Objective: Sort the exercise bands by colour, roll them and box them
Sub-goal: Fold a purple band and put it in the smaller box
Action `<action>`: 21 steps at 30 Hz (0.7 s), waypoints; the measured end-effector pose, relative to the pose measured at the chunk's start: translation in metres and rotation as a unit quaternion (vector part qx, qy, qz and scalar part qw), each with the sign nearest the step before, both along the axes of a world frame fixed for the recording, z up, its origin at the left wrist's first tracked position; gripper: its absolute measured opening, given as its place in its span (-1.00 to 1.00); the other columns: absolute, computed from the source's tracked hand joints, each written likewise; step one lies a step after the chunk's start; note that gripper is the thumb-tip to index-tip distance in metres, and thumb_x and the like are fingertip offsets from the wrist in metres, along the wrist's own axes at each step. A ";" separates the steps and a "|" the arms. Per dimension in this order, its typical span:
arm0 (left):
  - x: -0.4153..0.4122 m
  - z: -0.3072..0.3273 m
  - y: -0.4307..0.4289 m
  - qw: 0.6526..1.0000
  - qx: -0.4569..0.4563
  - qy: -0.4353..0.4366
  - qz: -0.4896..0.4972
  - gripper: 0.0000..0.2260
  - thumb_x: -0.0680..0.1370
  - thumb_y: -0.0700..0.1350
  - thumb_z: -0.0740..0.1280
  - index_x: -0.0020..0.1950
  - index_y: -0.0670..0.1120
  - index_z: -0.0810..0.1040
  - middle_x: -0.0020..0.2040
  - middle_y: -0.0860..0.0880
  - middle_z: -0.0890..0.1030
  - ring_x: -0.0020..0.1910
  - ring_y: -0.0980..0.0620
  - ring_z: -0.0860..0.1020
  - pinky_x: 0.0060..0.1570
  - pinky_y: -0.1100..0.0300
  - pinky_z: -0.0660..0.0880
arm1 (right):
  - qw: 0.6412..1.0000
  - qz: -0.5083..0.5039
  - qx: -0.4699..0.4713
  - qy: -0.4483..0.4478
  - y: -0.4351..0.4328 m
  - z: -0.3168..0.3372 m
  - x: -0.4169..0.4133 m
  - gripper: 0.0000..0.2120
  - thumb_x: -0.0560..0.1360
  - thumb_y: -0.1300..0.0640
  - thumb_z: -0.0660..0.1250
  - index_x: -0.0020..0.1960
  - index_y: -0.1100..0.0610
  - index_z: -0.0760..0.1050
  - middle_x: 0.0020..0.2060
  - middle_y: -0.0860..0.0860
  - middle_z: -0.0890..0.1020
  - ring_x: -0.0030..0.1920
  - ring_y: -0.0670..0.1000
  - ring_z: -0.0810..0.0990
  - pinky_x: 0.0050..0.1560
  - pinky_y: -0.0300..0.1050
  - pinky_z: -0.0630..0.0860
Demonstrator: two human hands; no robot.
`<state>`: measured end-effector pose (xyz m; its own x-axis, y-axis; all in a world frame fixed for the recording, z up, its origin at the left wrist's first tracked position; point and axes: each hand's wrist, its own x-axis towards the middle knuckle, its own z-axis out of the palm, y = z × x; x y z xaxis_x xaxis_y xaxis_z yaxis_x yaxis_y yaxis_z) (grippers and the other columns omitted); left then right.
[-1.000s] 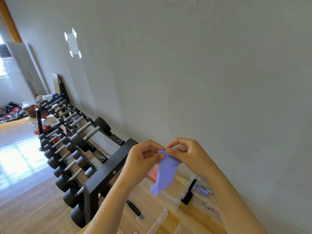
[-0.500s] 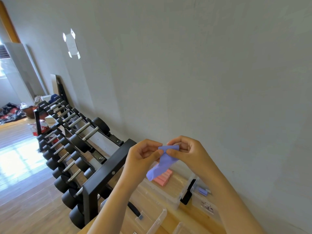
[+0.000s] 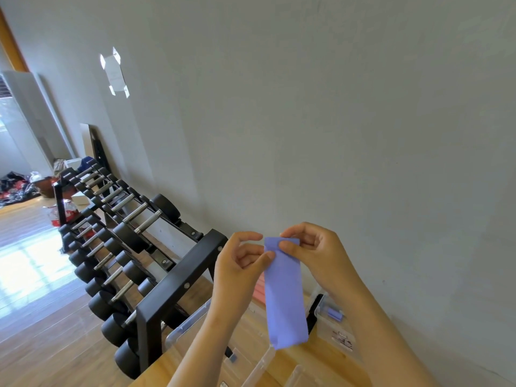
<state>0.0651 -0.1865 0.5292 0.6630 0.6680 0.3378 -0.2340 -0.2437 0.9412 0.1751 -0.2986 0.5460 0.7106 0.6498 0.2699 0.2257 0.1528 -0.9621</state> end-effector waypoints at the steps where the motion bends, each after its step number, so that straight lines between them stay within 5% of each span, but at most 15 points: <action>1: 0.000 -0.001 -0.002 1.000 -0.001 -0.008 0.016 -0.80 0.47 -0.32 0.44 0.04 -0.12 0.57 -0.21 -0.09 0.69 -0.16 -0.03 0.68 -0.13 0.15 0.60 | 1.000 -0.007 0.005 0.000 0.000 -0.001 0.000 -0.89 0.45 0.27 0.46 -0.14 0.08 0.61 -0.25 -0.08 0.70 -0.17 -0.12 0.67 -0.17 -0.31 0.53; 9: 0.001 -0.003 -0.003 0.994 0.075 -0.032 0.072 -0.79 0.50 -0.34 0.40 -0.05 -0.04 0.68 -0.17 0.03 0.70 -0.13 0.03 0.67 -0.08 0.09 0.61 | 1.000 -0.021 0.017 0.002 0.004 0.001 0.002 -0.91 0.47 0.27 0.43 -0.16 0.10 0.61 -0.30 0.01 0.70 -0.23 -0.05 0.68 -0.21 -0.20 0.60; 17: 0.000 -0.006 0.001 0.961 0.239 -0.035 0.136 -0.80 0.50 -0.33 0.41 -0.02 -0.03 0.68 -0.16 0.12 0.67 -0.15 0.11 0.63 -0.16 0.38 0.49 | 1.000 -0.014 0.023 0.000 0.008 0.004 0.001 -0.95 0.48 0.25 0.42 -0.15 0.15 0.61 -0.30 0.05 0.69 -0.24 -0.04 0.67 -0.22 -0.21 0.60; 21: 0.000 -0.005 0.005 0.964 0.227 -0.034 0.135 -0.82 0.51 -0.33 0.41 -0.05 -0.06 0.69 -0.19 0.11 0.67 -0.16 0.09 0.63 -0.15 0.31 0.53 | 1.000 -0.016 0.020 -0.007 0.009 0.003 0.001 -0.95 0.48 0.24 0.43 -0.14 0.13 0.62 -0.29 0.03 0.70 -0.22 -0.04 0.68 -0.22 -0.23 0.59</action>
<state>0.0653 -0.1815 0.5240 0.4519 0.5865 0.6722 -0.1618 -0.6871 0.7083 0.1760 -0.2892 0.5489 0.7263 0.6157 0.3056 0.2440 0.1847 -0.9520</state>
